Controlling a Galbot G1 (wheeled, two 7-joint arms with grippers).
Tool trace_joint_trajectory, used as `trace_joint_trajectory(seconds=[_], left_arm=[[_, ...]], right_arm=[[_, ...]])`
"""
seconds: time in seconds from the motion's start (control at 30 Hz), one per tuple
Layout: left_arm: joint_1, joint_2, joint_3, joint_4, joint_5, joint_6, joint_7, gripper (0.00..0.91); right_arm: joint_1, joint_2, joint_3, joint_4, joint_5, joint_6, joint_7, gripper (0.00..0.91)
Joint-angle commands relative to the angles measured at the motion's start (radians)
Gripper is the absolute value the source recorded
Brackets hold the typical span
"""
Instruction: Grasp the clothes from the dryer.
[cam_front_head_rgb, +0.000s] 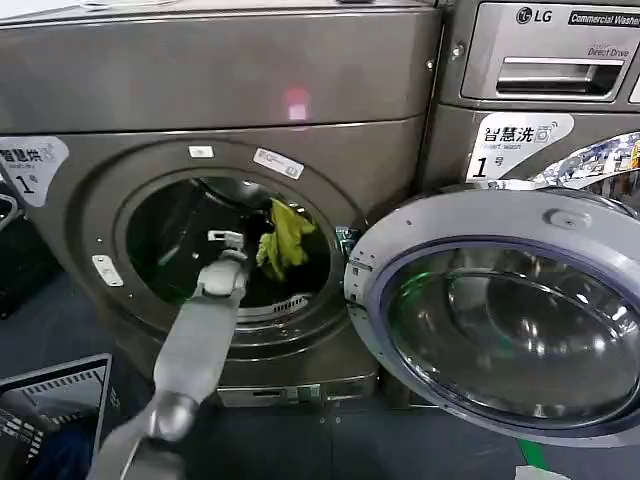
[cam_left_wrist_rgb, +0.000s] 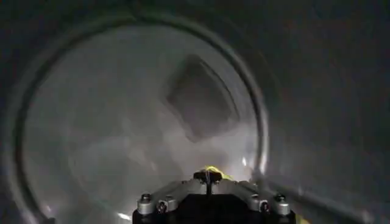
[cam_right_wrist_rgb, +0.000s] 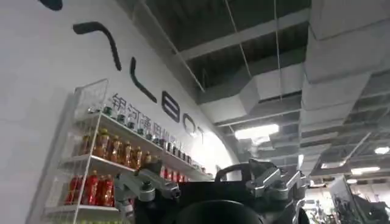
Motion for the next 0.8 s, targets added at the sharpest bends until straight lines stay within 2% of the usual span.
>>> trace_joint_trajectory(seconds=[0.03, 0.13, 0.4, 0.8], left_arm=[[0.201, -0.031, -0.079, -0.311, -0.046, -0.089, -0.154, 0.000], [0.243, -0.036, -0.084, -0.349, 0.017, -0.104, -0.153, 0.000], [0.240, -0.036, -0.074, -0.350, 0.023, -0.076, -0.139, 0.000], [0.242, -0.027, -0.066, -0.333, 0.035, -0.055, -0.139, 0.000]], right_arm=[[-0.005, 0.003, 0.016, 0.002, -0.009, 0.015, -0.010, 0.907], [-0.010, 0.001, 0.025, -0.006, 0.006, 0.011, -0.005, 0.907], [-0.010, 0.004, 0.022, -0.006, 0.013, 0.032, -0.007, 0.907], [-0.003, 0.003, 0.022, 0.010, 0.010, 0.014, -0.025, 0.907]])
